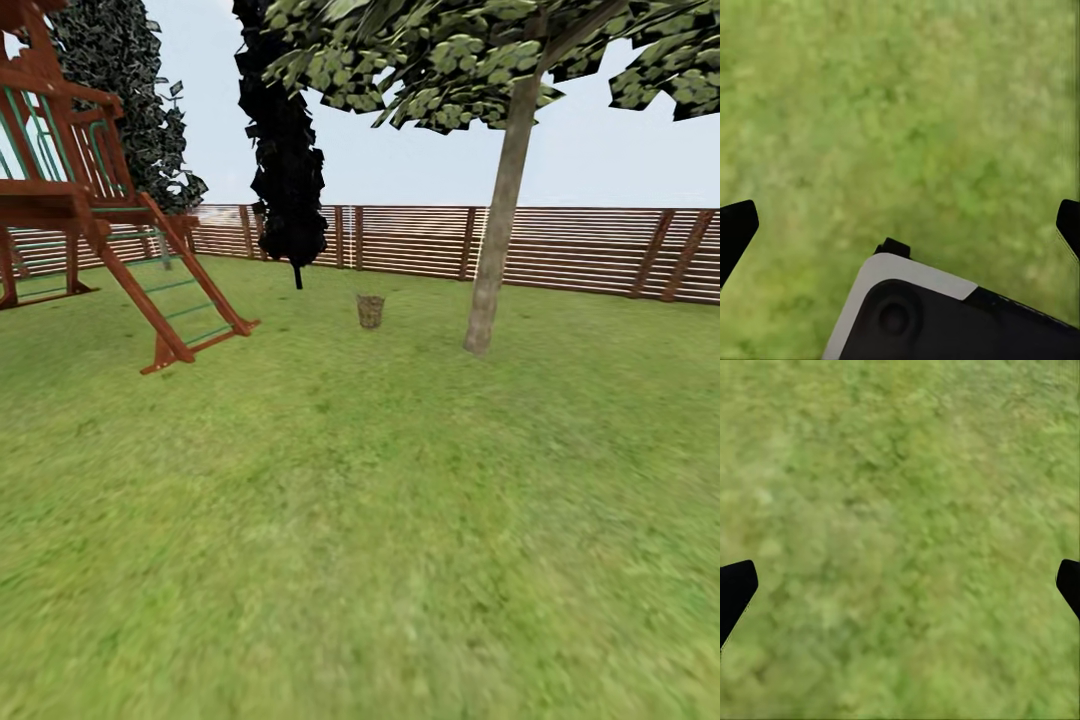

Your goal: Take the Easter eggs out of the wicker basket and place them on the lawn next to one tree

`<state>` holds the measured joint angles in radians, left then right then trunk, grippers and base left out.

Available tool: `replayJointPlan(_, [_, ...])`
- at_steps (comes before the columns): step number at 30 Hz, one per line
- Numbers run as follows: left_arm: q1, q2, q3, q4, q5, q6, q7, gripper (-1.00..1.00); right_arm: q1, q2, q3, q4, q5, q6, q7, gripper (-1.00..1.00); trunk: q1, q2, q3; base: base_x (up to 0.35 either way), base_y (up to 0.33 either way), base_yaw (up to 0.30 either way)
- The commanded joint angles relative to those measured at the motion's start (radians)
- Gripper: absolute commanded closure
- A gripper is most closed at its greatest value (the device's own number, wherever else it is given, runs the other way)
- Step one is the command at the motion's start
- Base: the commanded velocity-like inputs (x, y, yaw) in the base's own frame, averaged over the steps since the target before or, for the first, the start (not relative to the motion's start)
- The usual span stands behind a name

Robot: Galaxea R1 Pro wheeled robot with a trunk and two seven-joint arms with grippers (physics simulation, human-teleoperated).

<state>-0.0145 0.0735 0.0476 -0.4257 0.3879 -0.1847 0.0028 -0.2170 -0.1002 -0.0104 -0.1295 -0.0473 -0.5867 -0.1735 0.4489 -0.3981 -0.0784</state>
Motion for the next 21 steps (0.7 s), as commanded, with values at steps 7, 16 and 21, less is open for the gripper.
replayJointPlan(7, [-0.001,0.000,-0.001,0.000,0.008,-0.002,0.000,-1.00,-0.001,0.000,0.000,0.001,-0.005,-0.004,0.002,-1.00,0.001,-0.002,-0.002,0.330,0.000,0.000])
replayJointPlan(16, [-0.001,0.000,-0.001,-0.001,0.009,-0.002,0.000,-1.00,-0.001,-0.001,0.000,0.001,-0.005,-0.004,0.002,-1.00,0.001,-0.002,0.000,0.332,0.059,-0.050])
replayJointPlan(21, [-0.001,0.000,0.000,0.000,0.009,-0.001,0.000,-1.00,-0.001,0.000,0.000,0.001,-0.005,-0.004,0.002,-1.00,0.001,-0.002,0.001,0.333,0.093,-0.015])
